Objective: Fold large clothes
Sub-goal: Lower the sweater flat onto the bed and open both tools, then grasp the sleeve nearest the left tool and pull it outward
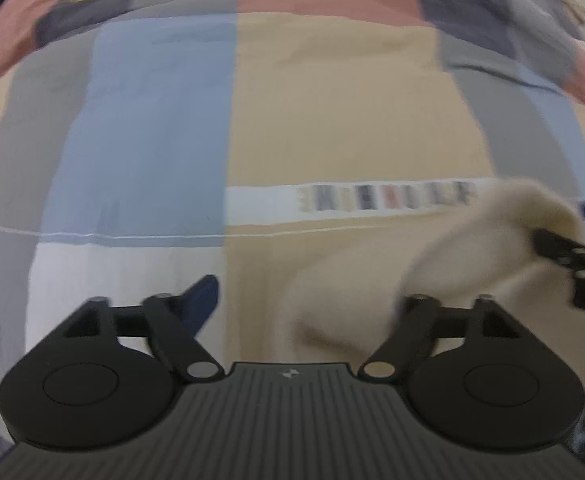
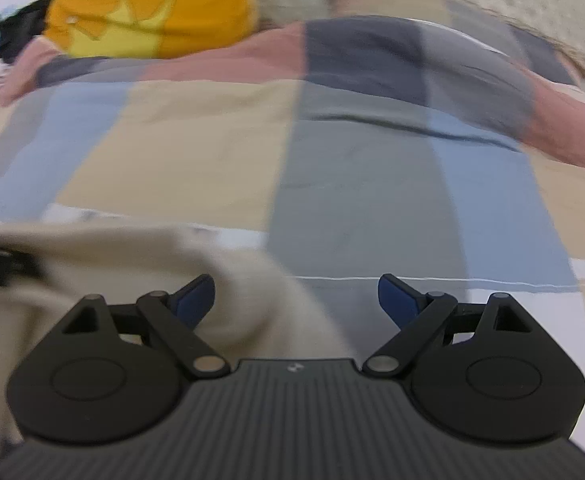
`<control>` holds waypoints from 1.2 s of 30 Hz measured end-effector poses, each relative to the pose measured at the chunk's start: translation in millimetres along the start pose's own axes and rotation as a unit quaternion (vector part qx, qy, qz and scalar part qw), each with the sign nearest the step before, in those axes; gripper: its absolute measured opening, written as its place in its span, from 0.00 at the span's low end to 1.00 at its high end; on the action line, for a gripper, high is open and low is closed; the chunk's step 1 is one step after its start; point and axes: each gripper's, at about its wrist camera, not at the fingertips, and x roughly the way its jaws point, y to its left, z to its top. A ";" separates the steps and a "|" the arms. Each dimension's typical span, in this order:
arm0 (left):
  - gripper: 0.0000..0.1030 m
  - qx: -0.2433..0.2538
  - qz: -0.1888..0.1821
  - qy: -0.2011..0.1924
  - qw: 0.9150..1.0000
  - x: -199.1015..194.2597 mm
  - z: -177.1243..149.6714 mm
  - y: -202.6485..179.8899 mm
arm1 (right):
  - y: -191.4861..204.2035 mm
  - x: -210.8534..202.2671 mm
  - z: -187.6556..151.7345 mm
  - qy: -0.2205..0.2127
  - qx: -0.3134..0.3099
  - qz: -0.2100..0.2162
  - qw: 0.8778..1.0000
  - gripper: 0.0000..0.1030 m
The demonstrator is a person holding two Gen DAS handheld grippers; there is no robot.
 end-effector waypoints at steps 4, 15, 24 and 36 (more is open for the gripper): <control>0.88 0.017 -0.016 -0.016 1.000 -19.8 -2.7 -6.1 | 17.0 -10.5 3.6 -0.003 -0.020 0.009 1.000 0.88; 0.88 0.011 -0.058 -0.071 0.996 -84.1 -34.1 -18.0 | 13.3 -64.2 -2.3 -0.029 0.021 0.005 0.999 0.88; 0.88 0.008 -0.049 -0.132 0.990 -168.1 -96.4 -21.7 | 24.7 -145.3 -34.7 -0.082 0.037 0.007 0.996 0.88; 0.88 -0.027 -0.068 -0.184 0.980 -325.9 -267.5 -27.3 | 63.6 -320.3 -126.9 -0.149 0.051 0.012 0.988 0.88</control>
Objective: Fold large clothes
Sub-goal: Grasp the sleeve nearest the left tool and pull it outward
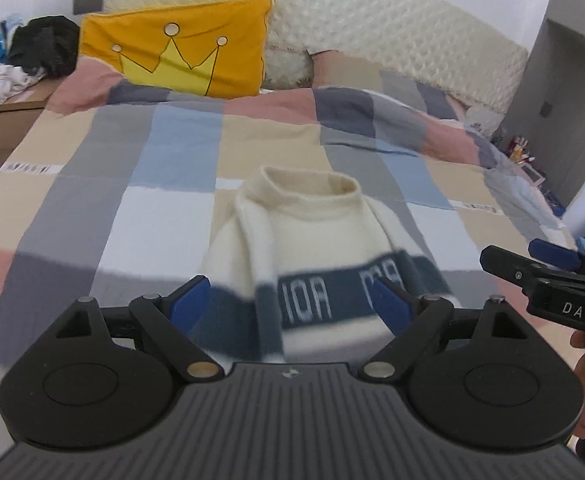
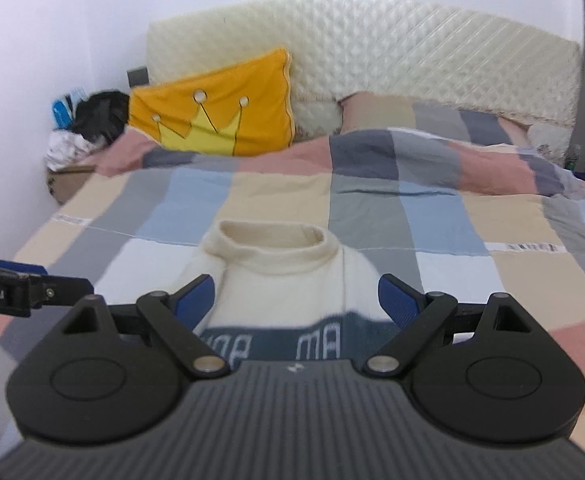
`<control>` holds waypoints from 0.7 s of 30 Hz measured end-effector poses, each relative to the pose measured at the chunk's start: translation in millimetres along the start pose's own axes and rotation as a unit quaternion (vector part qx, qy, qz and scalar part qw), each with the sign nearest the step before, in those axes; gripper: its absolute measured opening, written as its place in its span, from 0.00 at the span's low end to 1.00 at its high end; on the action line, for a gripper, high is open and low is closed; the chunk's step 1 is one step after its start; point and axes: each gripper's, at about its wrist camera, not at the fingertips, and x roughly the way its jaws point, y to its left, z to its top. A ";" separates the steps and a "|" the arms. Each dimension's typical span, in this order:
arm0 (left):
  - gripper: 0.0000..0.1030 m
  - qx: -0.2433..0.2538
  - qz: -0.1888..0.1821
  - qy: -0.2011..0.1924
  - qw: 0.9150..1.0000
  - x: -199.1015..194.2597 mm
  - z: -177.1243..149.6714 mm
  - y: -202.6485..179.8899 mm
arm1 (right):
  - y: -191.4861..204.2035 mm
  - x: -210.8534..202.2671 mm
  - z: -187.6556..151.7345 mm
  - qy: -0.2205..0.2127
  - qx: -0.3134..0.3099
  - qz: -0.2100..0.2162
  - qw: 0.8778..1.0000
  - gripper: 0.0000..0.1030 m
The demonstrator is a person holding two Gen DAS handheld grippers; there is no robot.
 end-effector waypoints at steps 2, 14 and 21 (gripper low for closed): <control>0.88 0.000 0.001 -0.008 1.000 -29.8 -22.5 -5.4 | 4.0 -29.9 -14.1 -0.006 0.012 0.006 1.000 0.88; 0.87 -0.014 0.002 0.031 0.999 -84.8 -167.6 -14.5 | 9.6 -106.9 -115.0 -0.017 0.026 0.011 0.999 0.88; 0.85 -0.037 0.014 0.093 0.995 -60.9 -214.3 -2.4 | 5.4 -87.2 -168.4 0.029 0.030 0.019 0.999 0.88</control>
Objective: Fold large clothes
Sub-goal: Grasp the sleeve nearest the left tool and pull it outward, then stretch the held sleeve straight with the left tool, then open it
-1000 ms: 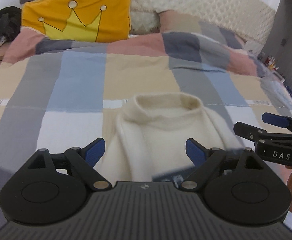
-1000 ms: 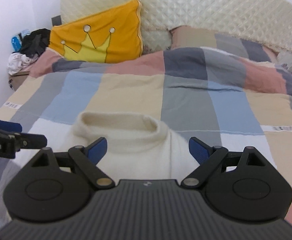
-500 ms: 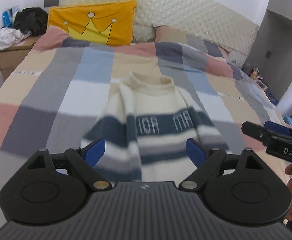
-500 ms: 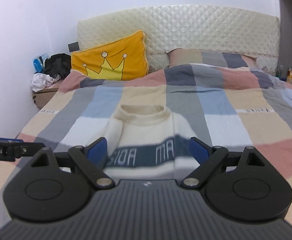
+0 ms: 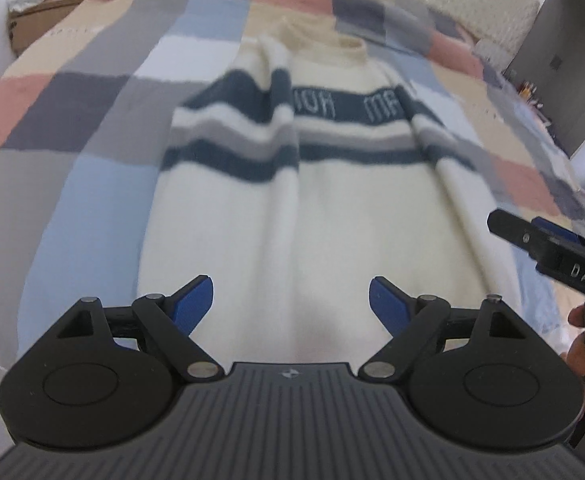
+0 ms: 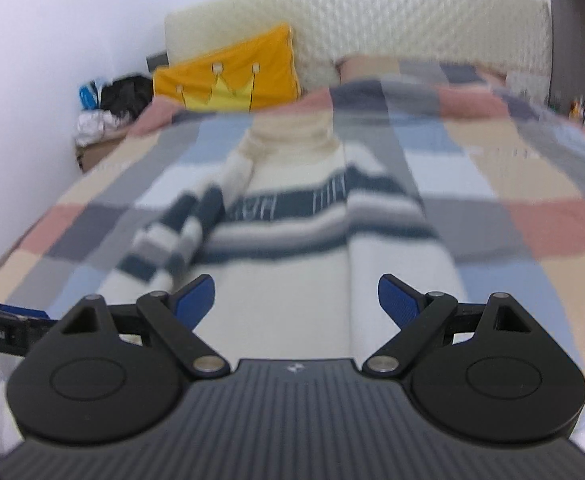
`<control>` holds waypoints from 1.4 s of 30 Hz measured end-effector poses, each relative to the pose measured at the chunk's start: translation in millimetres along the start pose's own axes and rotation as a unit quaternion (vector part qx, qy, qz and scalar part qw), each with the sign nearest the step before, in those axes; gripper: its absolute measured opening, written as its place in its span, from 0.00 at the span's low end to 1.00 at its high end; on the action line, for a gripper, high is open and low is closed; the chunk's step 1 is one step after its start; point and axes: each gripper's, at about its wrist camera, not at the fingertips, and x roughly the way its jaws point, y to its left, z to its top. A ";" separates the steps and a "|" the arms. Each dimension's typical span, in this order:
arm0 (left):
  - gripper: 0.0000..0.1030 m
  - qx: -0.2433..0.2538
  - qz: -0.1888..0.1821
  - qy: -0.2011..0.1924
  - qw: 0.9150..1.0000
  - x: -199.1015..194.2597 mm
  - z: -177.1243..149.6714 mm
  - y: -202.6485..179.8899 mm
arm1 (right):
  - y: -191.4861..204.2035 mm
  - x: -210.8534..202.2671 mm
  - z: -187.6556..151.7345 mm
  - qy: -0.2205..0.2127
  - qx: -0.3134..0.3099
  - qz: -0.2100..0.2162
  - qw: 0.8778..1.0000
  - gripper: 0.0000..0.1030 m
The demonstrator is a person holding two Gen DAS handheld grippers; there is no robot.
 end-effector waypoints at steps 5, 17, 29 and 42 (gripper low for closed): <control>0.73 -0.014 0.007 0.014 1.000 16.4 -12.6 5.5 | -11.4 9.8 -9.3 0.010 0.023 0.010 1.000 0.88; 0.09 -0.063 0.097 -0.006 0.993 19.0 -11.7 33.8 | -25.5 24.9 -23.4 0.025 0.022 -0.015 0.999 0.88; 0.08 -0.196 0.124 -0.075 0.970 -29.0 93.9 176.3 | -14.9 36.0 -30.3 0.045 0.009 -0.021 0.999 0.88; 0.08 -0.221 0.257 -0.093 0.936 24.4 199.9 325.2 | 2.5 48.4 -27.8 0.042 -0.017 -0.020 0.999 0.88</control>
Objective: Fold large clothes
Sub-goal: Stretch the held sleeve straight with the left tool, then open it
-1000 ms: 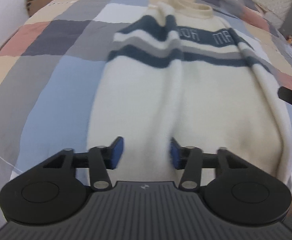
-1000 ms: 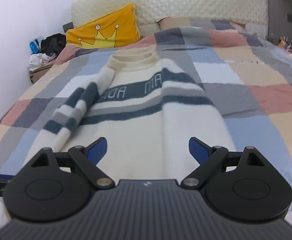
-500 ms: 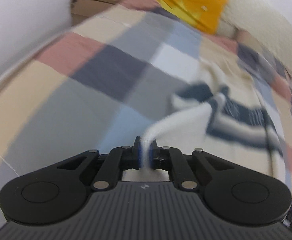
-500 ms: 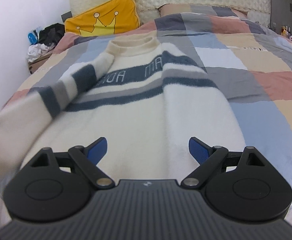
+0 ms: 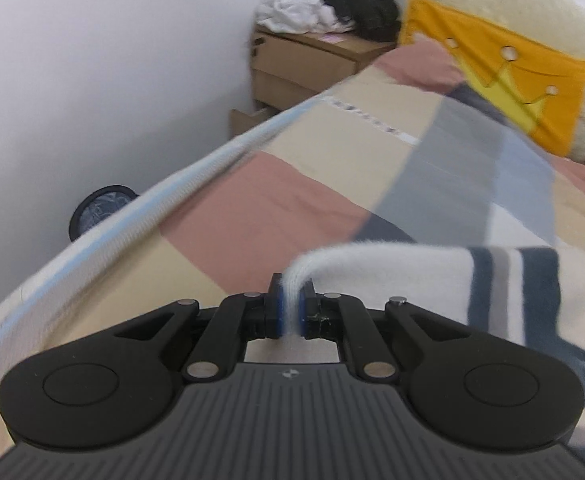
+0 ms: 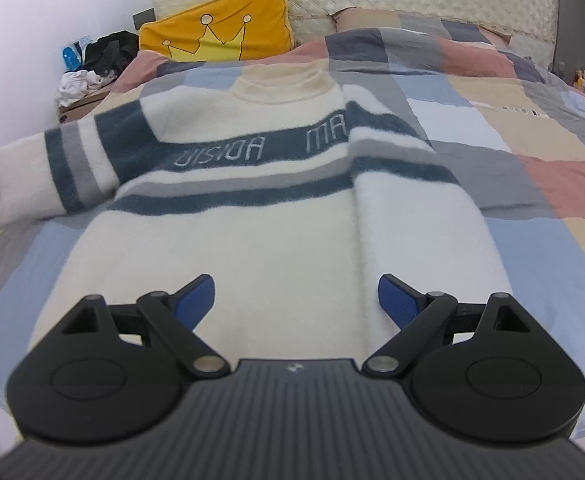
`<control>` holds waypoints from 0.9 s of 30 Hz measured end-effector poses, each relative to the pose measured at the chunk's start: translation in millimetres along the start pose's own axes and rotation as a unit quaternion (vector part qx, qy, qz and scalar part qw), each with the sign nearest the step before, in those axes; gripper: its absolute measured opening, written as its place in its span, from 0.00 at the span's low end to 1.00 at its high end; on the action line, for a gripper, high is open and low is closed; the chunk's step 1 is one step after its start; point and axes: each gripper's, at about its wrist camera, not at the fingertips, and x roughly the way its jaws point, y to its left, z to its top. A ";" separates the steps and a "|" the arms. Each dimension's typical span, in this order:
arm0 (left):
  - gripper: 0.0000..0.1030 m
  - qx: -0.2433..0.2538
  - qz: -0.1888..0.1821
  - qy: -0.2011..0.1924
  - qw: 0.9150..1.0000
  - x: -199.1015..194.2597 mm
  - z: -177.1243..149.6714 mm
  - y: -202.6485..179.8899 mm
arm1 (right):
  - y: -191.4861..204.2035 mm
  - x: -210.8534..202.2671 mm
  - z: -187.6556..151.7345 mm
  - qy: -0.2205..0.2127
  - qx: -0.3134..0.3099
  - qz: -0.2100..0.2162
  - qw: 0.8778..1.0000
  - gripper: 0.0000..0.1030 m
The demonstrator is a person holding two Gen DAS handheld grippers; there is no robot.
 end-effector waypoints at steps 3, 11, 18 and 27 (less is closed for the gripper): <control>0.08 -0.004 0.010 0.016 1.000 39.9 12.2 9.4 | 2.0 6.3 3.1 -0.002 -0.001 0.002 1.000 0.88; 0.09 -0.012 0.010 0.069 0.997 120.0 13.1 21.5 | 4.4 29.4 6.8 -0.010 -0.005 -0.025 1.000 0.88; 0.11 0.033 0.016 0.075 0.997 118.0 9.9 10.2 | 9.0 40.4 4.1 0.007 -0.012 -0.033 0.999 0.88; 0.47 0.060 -0.004 0.061 0.996 52.4 -4.1 23.5 | 13.6 23.8 2.2 -0.007 -0.020 -0.029 0.999 0.88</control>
